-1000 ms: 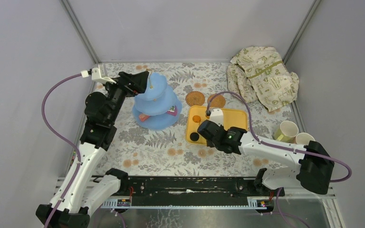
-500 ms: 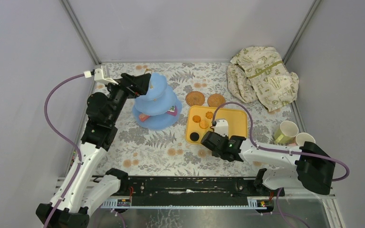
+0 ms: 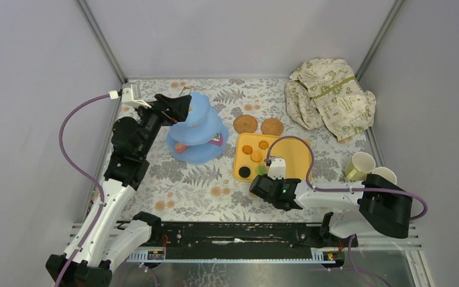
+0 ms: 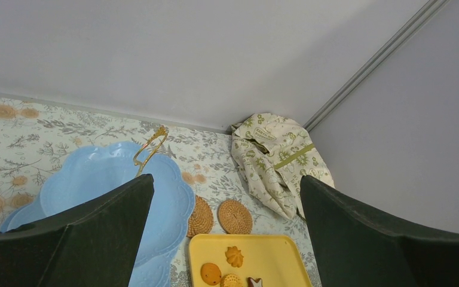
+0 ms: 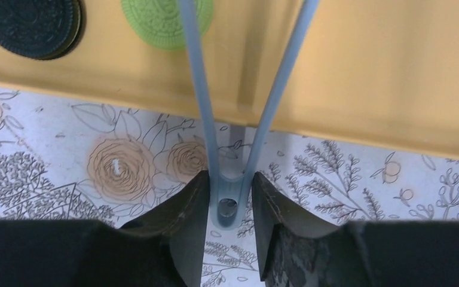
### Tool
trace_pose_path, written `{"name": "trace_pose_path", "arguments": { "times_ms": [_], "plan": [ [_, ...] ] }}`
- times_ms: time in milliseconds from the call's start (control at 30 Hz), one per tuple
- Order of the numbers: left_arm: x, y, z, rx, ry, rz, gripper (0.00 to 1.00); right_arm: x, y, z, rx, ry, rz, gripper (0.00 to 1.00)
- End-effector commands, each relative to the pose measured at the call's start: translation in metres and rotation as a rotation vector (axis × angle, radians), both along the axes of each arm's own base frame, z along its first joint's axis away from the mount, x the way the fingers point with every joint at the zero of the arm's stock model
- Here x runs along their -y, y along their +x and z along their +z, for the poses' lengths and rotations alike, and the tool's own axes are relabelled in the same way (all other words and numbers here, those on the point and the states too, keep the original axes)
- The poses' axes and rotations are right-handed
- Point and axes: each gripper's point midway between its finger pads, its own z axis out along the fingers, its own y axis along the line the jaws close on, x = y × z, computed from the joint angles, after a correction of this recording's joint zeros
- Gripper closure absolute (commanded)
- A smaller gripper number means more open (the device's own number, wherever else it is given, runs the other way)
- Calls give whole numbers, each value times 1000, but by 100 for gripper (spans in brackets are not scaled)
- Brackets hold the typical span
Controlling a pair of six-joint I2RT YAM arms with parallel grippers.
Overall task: Serve the afternoon tea
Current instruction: Place the clamp on the tray, then pick up the clamp from the tray.
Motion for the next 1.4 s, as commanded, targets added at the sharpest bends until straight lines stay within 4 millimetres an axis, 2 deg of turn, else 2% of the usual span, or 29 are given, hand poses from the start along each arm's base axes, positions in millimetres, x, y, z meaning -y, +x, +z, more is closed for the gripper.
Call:
{"name": "trace_pose_path", "arguments": {
  "times_ms": [0,167,333,433,667,800,867,967,1000,1133,1300,1367],
  "plan": [
    [3,-2,-2,6,9,-18,1,-1,-3,3,44,-4,-25,59],
    [4,-2,-4,3,8,-19,1,1,0,5,86,-16,-47,51],
    [5,-2,-4,1,6,-23,1,1,8,8,132,-16,-80,49],
    [5,-2,-4,0,9,-20,1,-2,14,16,162,4,-101,49],
    [5,-2,-3,5,15,-18,1,-10,24,54,243,36,-105,52],
    [5,-5,3,19,23,-24,1,-25,23,74,281,61,-46,51],
    [5,-8,9,34,34,-28,1,-29,25,89,325,45,-27,51],
    [3,-13,20,69,59,-31,0,-27,36,122,449,9,-56,48],
    [3,-13,22,79,69,-31,0,-25,41,133,492,2,-81,44],
    [6,-12,40,138,115,-47,0,-31,57,175,623,-22,-103,2],
    [28,-2,53,134,164,-150,0,-54,73,209,706,-120,-11,1],
    [33,3,55,117,157,-175,0,-50,79,215,720,-121,-41,3]
  ]
}}
